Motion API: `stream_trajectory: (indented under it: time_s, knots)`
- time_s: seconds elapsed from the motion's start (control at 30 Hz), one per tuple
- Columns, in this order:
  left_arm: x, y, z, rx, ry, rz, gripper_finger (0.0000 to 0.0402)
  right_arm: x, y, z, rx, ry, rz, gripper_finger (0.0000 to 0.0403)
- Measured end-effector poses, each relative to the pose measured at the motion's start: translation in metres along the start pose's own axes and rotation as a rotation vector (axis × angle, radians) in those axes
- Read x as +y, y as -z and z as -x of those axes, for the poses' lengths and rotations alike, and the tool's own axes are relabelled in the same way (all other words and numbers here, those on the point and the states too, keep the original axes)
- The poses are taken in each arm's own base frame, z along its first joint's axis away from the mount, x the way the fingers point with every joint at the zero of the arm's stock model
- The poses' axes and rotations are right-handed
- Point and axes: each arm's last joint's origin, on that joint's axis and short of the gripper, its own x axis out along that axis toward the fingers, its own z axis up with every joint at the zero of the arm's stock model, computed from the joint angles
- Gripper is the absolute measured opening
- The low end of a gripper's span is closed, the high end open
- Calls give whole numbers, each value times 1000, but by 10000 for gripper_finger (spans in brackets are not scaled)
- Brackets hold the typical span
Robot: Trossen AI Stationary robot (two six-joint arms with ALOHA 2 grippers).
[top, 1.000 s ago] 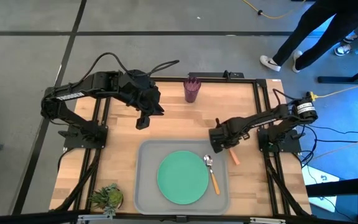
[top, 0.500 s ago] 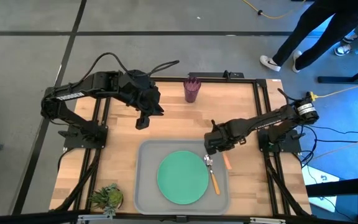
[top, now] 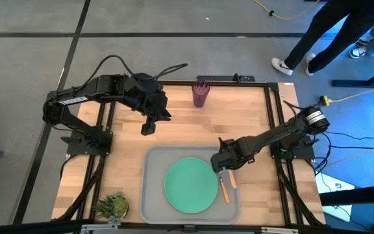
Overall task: Pick and place plate/cup/fork/spoon on tray
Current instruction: Put the light orange fork on the gray tray to the right of the orange spoon
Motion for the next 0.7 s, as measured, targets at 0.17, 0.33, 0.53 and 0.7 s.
stream_trajectory:
  time_s: [0.17,0.33,0.53,0.7]
  knots:
    - [0,0,0,0,0,0,53,4,2,-15,12,48,4,37]
    - [0,0,0,0,0,0,53,9,3,-24,26,46,3,36]
    - [0,0,0,0,0,1,53,11,3,-38,26,86,2,36]
    - [0,0,0,0,0,1,53,14,4,-46,70,91,29,36]
